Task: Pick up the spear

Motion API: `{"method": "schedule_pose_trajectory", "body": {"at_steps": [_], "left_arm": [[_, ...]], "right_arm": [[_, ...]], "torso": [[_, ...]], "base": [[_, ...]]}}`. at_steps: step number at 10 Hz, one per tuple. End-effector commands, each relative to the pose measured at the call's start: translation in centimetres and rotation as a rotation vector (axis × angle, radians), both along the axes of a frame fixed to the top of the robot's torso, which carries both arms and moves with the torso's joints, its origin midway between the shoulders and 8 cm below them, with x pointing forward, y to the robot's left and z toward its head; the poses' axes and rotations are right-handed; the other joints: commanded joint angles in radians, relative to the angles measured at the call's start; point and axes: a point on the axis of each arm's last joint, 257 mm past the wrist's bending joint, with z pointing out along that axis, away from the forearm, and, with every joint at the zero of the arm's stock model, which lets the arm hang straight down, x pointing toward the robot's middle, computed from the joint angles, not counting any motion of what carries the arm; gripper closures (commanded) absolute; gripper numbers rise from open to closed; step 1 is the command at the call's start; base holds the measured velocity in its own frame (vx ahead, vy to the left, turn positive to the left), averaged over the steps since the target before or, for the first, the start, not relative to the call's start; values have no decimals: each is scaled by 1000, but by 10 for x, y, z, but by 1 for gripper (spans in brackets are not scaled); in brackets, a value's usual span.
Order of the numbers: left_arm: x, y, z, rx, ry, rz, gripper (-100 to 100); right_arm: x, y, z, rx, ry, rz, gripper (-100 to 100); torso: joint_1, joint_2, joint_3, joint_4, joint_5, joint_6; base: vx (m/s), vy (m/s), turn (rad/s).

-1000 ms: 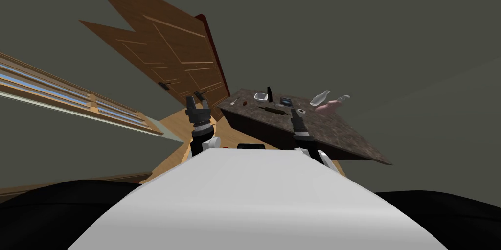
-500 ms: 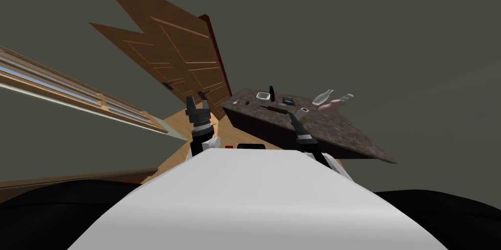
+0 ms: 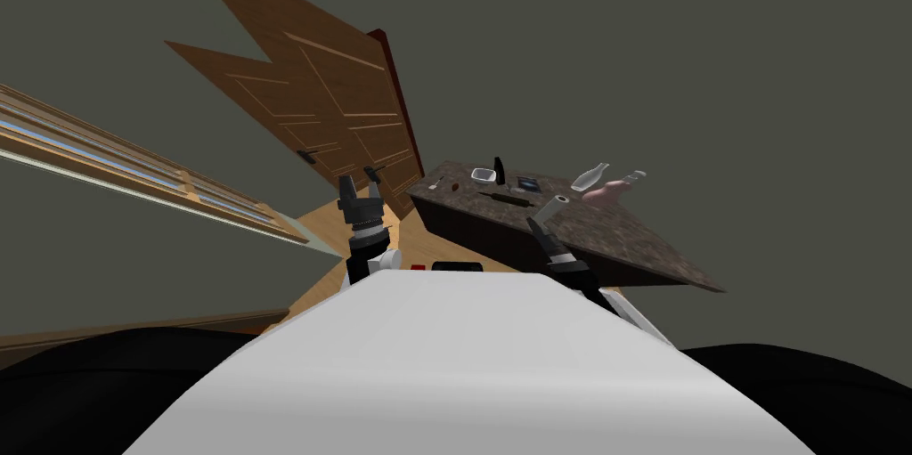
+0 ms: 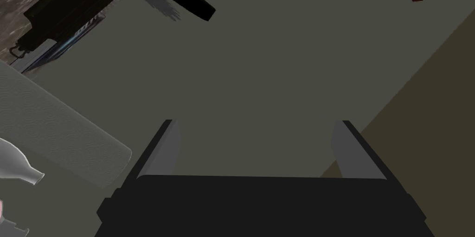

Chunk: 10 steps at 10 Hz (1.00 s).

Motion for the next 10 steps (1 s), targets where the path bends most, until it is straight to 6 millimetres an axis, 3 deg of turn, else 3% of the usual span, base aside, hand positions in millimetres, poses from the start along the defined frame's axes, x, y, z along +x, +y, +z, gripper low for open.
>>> {"method": "schedule_pose_trajectory", "body": {"at_steps": [1,2,3,4,5,6,7,8,9,10], "left_arm": [[0,0,0,0,0,0,0],[0,0,0,0,0,0,0],[0,0,0,0,0,0,0],[0,0,0,0,0,0,0],[0,0,0,0,0,0,0],[0,0,0,0,0,0,0],[0,0,0,0,0,0,0],[0,0,0,0,0,0,0],[0,0,0,0,0,0,0],[0,0,0,0,0,0,0]], "right_arm": [[-4,-8,-9,-44,30,8,-100],[-14,-21,-28,-101,85,2,-100],[-13,-21,-27,-115,89,14,-100],[-25,-35,-46,-169,145,8,-100],[-24,-35,-45,-186,149,23,-100],[-37,-50,-63,-244,207,23,-100],[-36,-51,-62,-257,210,35,-100],[-51,-66,-79,-317,270,38,-100],[-50,-67,-78,-327,273,48,-100],[-65,-83,-94,-383,333,51,-100]], "torso": [[0,0,0,0,0,0],[-2,0,0,0,0,0],[1,1,1,0,0,0],[3,1,1,0,1,0],[4,0,0,0,1,0],[2,2,1,0,1,0],[6,3,2,1,1,0],[5,3,2,1,1,0],[3,1,1,0,1,0],[1,1,1,0,0,0]], "base": [[8,24,27],[-27,66,7],[-12,121,31],[-1,120,64],[-38,85,17],[-41,153,17],[-40,130,20],[-10,95,59],[-10,70,47],[-15,115,79]]}}
